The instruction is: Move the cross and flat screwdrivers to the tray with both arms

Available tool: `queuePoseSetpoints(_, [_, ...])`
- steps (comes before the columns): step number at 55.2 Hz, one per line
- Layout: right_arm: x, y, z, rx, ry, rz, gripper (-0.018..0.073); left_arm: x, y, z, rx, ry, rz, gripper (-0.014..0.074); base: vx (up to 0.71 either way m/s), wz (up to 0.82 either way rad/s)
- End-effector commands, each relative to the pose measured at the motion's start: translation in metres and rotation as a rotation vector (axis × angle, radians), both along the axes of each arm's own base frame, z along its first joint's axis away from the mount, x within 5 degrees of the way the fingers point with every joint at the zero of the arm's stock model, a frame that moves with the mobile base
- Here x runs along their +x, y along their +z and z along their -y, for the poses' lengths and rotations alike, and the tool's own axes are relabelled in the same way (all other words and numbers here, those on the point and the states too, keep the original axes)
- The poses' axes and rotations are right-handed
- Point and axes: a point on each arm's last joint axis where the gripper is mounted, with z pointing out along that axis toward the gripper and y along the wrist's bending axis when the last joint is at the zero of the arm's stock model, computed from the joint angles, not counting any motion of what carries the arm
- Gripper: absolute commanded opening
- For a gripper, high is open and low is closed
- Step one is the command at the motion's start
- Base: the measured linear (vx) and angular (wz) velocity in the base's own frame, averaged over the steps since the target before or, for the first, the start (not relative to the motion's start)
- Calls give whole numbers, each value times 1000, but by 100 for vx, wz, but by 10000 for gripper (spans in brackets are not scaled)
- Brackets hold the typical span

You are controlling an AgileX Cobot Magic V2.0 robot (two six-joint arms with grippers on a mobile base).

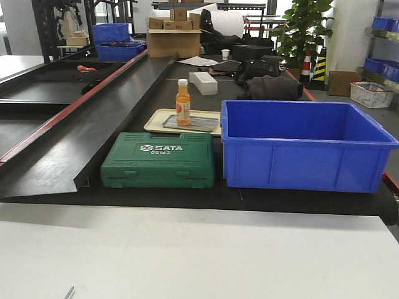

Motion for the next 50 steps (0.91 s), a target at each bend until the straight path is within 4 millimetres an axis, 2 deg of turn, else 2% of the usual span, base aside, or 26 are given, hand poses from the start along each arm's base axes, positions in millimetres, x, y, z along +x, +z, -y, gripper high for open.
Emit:
queuePoseSetpoints(1, [1,7,0,-5,1,99,-8,1,17,-1,-8,11,109,-6,0,0])
queuePoseSetpoints(10, [1,17,-1,52,3,209,-8,0,32,-2,-77,26,272,-6,0,0])
queuePoseSetpoints(22, [-5,45,0,75,13,499,-6,-7,55,-5,-120,43,540,-6,0,0])
queuePoseSetpoints(29, [-9,62,0,71,14,524,-3,-13,72,-6,-125,46,641,-3,0,0])
queuePoseSetpoints(34, [-10,80,0,66,13,502,0,-18,92,-6,-120,45,687,1,0,0])
queuePoseSetpoints(41, [-7,106,0,47,9,464,15,-16,120,-5,-118,33,623,41,0,0])
queuePoseSetpoints(50, [8,126,-1,31,7,382,77,3,134,-2,-102,16,379,141,0,0])
